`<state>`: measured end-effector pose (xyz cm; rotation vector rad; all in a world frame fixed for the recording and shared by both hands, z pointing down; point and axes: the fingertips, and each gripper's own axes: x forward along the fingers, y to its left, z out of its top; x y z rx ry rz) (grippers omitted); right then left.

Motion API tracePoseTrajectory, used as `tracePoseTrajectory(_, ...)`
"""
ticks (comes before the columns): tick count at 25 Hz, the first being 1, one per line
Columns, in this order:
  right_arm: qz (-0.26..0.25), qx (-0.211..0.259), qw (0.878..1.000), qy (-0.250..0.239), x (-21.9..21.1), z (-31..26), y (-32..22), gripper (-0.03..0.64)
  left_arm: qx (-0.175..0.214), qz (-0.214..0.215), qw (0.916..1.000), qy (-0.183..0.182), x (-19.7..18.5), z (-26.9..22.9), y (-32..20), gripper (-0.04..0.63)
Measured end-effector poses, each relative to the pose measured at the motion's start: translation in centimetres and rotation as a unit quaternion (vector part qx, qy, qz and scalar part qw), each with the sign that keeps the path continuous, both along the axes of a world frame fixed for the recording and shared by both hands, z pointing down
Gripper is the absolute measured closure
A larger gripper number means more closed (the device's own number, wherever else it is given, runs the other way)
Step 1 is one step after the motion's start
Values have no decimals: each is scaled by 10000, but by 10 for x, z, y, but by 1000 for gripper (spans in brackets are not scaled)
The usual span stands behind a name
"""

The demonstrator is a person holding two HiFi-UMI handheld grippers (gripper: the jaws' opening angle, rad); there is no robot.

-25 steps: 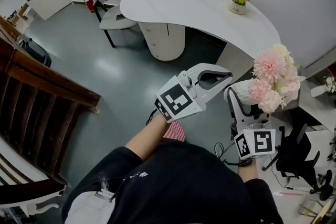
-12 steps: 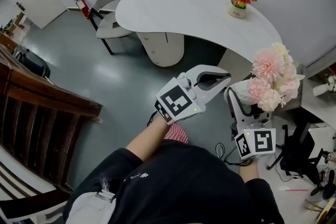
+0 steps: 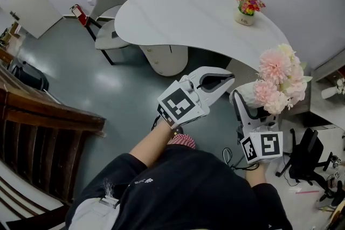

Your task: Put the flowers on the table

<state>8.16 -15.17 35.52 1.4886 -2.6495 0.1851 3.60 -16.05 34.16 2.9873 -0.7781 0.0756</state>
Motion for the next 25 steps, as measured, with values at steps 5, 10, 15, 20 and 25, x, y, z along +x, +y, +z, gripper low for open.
tracePoseTrajectory(5,39,66,10000,21,0,-1,-2,245,73,53,10000,18,1,-2,-2,598)
tracePoseTrajectory(10,91,84,9999,49,3,1,-4,245,102,95,9999,30,3,1,-4,598)
tracePoseTrajectory(15,147,126,9998,84,4,3,-5,245,179,144,9997,47,4,1,-6,598)
tracePoseTrajectory(20,177,147,9997,111,4,2,-6,245,195,175,9996,62,5,2,-7,598)
tracePoseTrajectory(25,222,150,9996,117,5,1,-7,245,202,207,9996,60,6,1,-8,598)
